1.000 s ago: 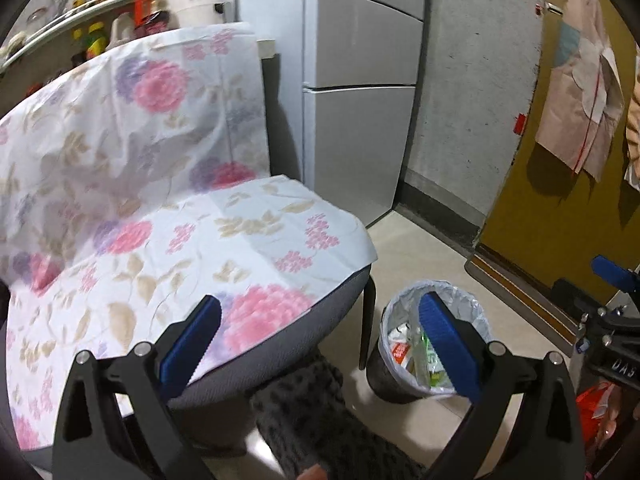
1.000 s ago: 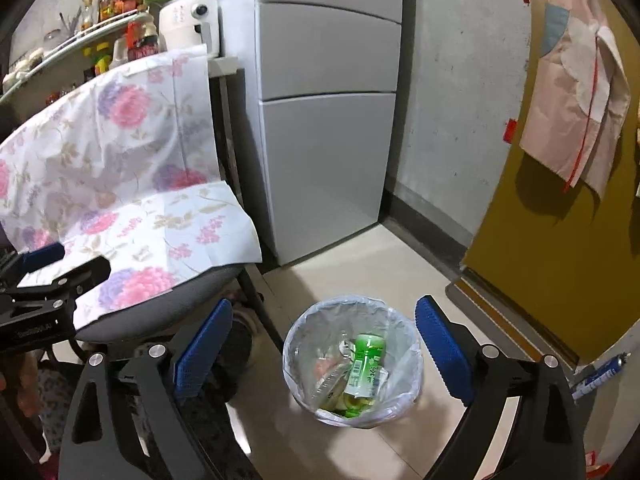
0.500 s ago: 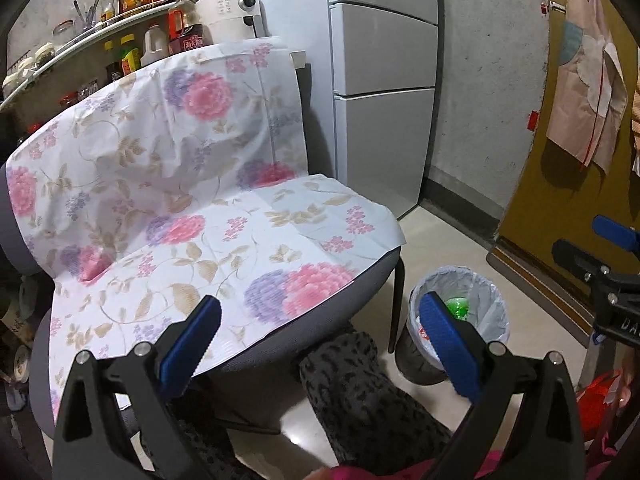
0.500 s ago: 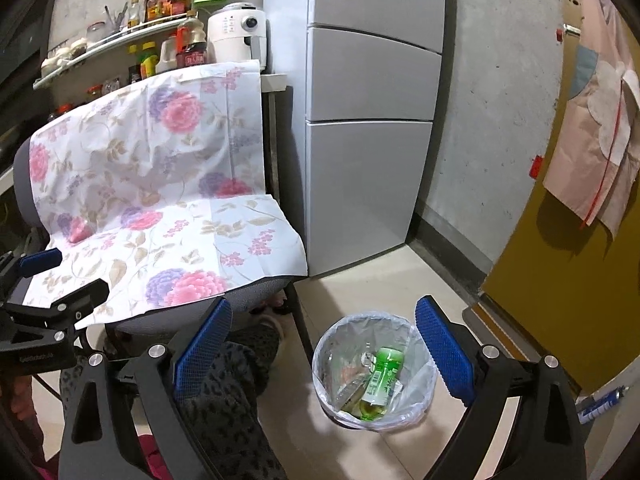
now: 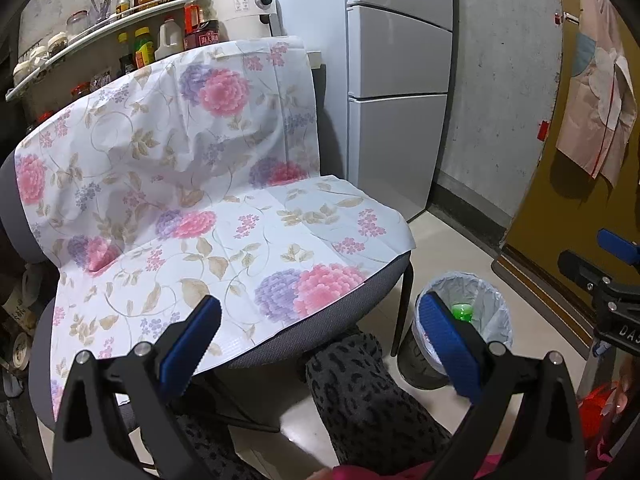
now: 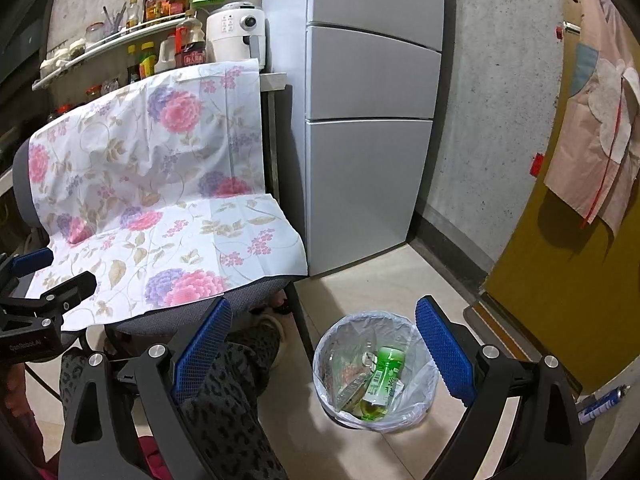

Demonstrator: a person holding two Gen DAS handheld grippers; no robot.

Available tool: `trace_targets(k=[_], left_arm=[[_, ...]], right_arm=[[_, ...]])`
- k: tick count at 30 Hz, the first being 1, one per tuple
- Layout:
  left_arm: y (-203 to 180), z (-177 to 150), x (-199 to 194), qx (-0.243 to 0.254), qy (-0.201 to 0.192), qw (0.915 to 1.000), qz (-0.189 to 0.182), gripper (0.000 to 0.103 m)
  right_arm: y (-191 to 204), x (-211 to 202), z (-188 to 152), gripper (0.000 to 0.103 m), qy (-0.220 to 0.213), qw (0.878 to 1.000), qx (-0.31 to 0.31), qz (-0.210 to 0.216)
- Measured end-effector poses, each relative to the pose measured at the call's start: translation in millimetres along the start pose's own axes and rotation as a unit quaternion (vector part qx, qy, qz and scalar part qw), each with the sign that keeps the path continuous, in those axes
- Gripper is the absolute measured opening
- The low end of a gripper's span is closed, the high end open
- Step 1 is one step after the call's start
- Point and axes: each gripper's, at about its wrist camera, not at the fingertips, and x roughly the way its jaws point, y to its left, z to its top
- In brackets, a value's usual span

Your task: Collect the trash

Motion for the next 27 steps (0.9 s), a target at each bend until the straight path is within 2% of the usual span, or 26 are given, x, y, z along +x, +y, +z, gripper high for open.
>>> trace_targets(k=[27], left_arm=[[4.6, 2.6, -8.4, -0.017, -0.013, 0.9998, 0.006, 0.097]], right_arm=[[3.1, 2.4, -0.2, 0.092, -0.001, 1.0, 0.004, -0.001]])
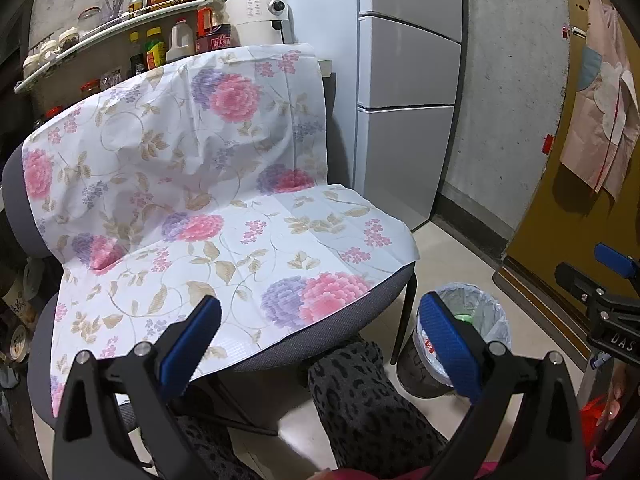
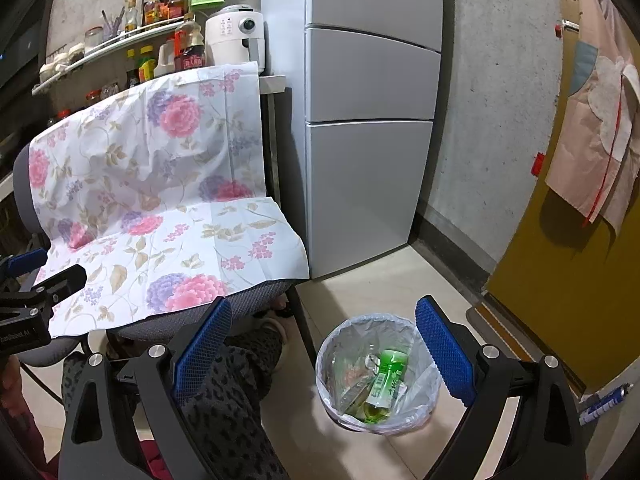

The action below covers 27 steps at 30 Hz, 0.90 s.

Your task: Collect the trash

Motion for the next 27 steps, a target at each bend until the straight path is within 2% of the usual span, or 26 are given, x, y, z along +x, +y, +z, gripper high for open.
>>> trace_targets(k=[27], left_arm=[[3.8, 1.3, -2.0, -0.002, -0.003, 1.0, 0.004, 0.097]], right_arm=[[-0.8, 2.8, 2.0, 0.092, 0.0, 1.0, -0.001, 0.002]])
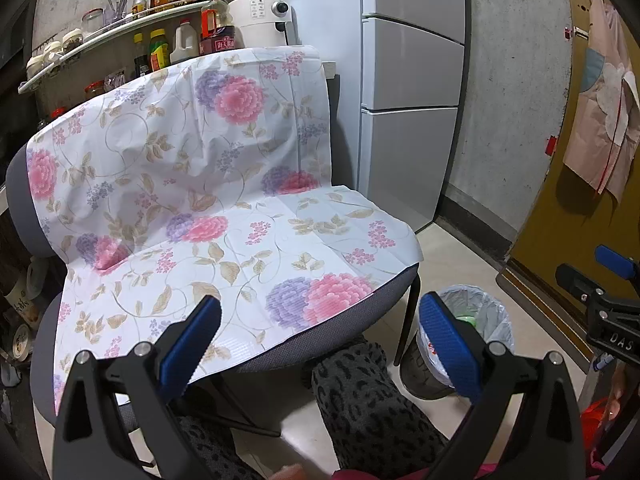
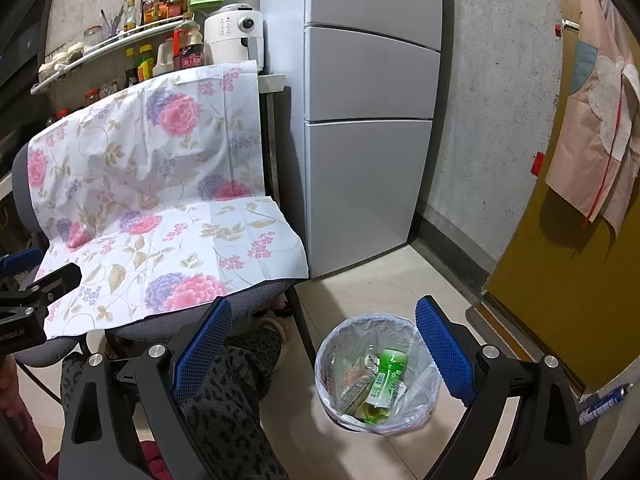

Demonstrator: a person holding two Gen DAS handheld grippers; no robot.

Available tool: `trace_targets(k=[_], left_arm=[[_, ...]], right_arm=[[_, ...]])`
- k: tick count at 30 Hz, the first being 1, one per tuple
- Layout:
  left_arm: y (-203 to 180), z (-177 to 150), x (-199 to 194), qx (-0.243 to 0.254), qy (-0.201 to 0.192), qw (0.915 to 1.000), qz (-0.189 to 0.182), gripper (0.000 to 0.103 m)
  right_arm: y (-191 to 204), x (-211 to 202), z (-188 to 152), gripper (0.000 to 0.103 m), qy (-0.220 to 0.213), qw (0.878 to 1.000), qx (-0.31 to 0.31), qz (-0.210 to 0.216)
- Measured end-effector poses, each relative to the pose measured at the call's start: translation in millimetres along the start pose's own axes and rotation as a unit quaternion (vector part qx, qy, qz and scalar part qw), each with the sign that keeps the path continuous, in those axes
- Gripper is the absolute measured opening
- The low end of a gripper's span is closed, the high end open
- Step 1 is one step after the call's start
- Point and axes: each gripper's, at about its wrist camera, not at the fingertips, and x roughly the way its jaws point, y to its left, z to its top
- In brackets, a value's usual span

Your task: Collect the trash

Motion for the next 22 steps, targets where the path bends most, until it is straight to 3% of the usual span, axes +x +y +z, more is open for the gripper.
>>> trace_targets(k=[15, 22], left_arm=[[-2.8, -1.8, -0.5, 0.007, -0.003, 1.0, 0.005, 0.097], [12.9, -5.0, 22.9, -0.012, 0.024, 0.9996, 0.006, 0.097]], right_arm=[[0.1, 1.9, -1.6, 0.092, 0.001, 1.0, 0.002, -0.001], [6.6, 13.8, -0.7, 0.092, 0.007, 1.0, 0.002, 0.011]])
